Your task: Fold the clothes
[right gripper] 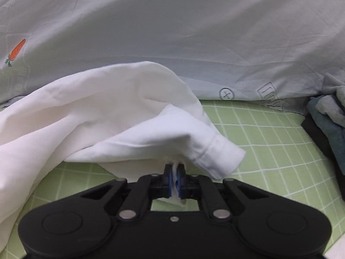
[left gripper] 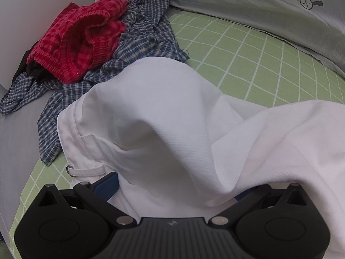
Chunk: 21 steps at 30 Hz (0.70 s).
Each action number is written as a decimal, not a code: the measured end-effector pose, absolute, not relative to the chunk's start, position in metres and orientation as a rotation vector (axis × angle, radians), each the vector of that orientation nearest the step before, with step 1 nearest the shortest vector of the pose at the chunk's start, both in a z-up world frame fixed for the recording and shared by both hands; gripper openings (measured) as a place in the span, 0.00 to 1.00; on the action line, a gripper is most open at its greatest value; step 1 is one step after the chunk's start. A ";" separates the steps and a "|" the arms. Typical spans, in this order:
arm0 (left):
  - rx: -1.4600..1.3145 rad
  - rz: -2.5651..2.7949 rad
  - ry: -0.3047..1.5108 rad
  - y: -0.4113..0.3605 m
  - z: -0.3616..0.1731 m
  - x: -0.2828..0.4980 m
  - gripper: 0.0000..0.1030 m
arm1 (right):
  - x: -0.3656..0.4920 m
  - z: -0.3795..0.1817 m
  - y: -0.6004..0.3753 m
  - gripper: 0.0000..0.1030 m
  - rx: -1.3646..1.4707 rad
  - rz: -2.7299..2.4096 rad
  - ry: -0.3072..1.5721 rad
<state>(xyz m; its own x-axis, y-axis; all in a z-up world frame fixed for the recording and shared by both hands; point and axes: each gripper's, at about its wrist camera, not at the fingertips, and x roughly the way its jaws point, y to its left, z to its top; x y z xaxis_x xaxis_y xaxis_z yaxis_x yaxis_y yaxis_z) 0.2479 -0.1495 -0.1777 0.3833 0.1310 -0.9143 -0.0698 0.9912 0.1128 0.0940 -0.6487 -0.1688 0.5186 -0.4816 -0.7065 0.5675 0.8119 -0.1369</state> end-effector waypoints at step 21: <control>0.029 0.073 1.081 -0.135 -0.137 0.231 0.98 | 0.049 -0.135 -0.692 0.58 -0.077 -0.912 0.828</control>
